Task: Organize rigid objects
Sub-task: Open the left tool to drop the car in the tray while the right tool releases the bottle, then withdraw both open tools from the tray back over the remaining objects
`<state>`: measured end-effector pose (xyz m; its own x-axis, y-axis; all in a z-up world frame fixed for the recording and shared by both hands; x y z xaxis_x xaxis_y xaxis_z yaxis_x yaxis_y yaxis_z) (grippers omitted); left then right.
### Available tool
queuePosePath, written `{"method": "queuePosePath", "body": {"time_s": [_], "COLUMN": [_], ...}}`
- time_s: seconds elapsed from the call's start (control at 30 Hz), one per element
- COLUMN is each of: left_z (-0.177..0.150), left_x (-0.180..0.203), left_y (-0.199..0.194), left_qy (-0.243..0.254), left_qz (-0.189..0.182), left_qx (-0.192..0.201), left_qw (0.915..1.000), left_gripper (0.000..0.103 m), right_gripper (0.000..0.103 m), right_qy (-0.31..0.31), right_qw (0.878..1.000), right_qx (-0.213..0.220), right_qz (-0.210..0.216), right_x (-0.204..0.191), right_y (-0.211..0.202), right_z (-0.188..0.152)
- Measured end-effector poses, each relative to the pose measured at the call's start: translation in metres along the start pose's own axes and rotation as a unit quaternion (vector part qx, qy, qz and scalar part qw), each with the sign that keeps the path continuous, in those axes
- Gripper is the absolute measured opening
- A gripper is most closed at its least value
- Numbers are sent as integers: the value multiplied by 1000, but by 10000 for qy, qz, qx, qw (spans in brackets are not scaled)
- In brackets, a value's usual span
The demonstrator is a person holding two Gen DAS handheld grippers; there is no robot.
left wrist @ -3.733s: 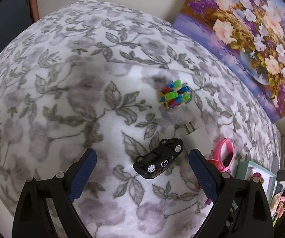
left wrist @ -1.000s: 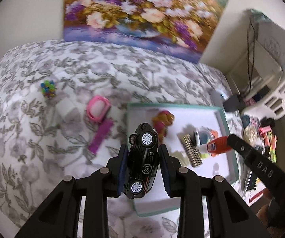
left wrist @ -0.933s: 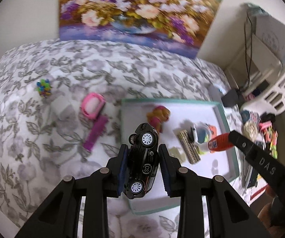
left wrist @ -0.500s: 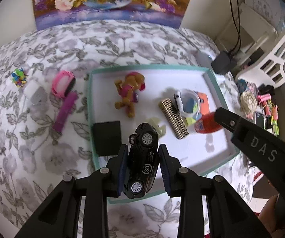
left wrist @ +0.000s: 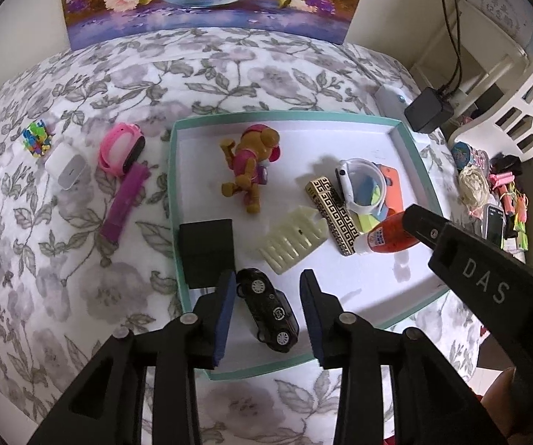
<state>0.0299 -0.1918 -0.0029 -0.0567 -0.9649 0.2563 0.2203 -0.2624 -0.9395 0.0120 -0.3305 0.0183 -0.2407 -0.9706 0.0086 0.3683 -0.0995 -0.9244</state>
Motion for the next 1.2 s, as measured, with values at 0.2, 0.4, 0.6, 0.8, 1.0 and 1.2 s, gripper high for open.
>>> {"method": "queuePosePath", "body": {"time_s": [0.2,0.4,0.6,0.8,1.0,1.2], "left_z": [10,27,38,42,44,43], "left_x": [-18,-54,-97,-128,-155,-182], "left_y": [-6,-17,-20,-23,-12,-21], "left_qy": [-293,-733,-1337,-1680,-1854,-2277], "left_qz": [55,467,618,827,1162,1083], "left_qx": [84,359,369,484,461,563], "left_qw": [9995,9956,9884,9811,9747,9661], "left_gripper": [47,49,60,81,92,92], "right_gripper": [52,72,89,103,103,103], "right_qy": [38,56,-87,-132,-145,-377], "right_qw": [9999,9998,9993,9990,9991,9990], "right_qx": [-84,-190,-333,-404,-410,-257], "right_qz": [-66,-102,-139,-105,25,7], "right_x": [0,-2,-13,-23,-34,-51], "right_y": [3,8,16,22,25,19], "right_z": [-1,-2,-6,-10,-14,-15]}}
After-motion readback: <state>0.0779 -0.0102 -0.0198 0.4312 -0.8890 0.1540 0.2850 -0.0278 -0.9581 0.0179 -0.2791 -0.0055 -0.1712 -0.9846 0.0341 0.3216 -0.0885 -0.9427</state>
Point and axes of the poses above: each gripper's, at about its wrist camera, not at the fingertips, and y roughly the way its jaws point, x to its right, z to its top, the point moved 2 cm from there along y, roughly the way its jaws point, and after that the axes turned 14 degrees about -y, right-handed, at the moved point
